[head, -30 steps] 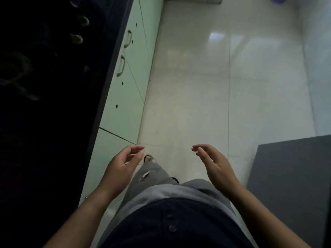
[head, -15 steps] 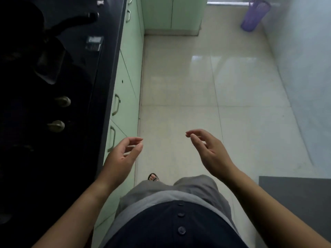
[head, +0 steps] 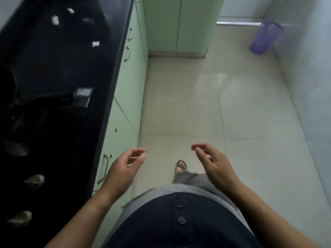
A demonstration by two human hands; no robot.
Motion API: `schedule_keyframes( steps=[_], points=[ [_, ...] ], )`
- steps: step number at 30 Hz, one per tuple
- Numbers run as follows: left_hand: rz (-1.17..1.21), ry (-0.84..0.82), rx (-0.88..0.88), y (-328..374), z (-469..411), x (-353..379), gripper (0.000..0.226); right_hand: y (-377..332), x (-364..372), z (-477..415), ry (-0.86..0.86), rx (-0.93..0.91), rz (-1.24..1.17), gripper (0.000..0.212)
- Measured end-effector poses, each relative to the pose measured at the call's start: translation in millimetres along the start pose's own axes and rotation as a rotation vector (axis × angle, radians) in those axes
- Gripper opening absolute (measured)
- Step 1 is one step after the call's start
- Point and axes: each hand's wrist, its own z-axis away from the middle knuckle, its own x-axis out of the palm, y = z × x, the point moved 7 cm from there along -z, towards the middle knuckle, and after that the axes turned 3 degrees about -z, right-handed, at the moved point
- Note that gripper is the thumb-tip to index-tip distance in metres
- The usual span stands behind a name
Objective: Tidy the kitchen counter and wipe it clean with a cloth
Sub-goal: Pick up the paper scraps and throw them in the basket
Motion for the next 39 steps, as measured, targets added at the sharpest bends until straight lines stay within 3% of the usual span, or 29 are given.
schedule_keyframes(
  steps=[5,11,19,25,30,34,39],
  points=[
    [0.054,0.04,0.019,70.5,-87.4,15.1,0.013,-45.0,-48.5,-100.9,-0.068,-0.107,0.071,0.043],
    [0.104,0.081,-0.026,96.5,-165.2,4.1,0.014,-60.4,-56.8,-197.3,-0.108,-0.097,0.043,0.028],
    [0.18,0.234,-0.056,113.3,-303.8,-64.2,0.011,-112.6,-28.7,-370.8,-0.206,-0.152,0.065,0.041],
    [0.233,0.338,-0.043,147.4,-400.7,-146.8,0.012,-198.2,15.0,-496.2,-0.313,-0.262,0.103,0.045],
    [0.226,0.5,-0.114,148.6,-439.3,-213.0,0.014,-260.0,72.7,-576.3,-0.455,-0.334,0.117,0.025],
    [0.213,0.62,-0.221,127.7,-454.8,-249.6,0.014,-287.6,128.2,-626.0,-0.611,-0.34,0.14,0.022],
    [0.01,0.74,-0.359,97.5,-495.3,-301.7,0.016,-329.5,207.5,-694.6,-0.864,-0.402,0.228,0.017]
  ],
)
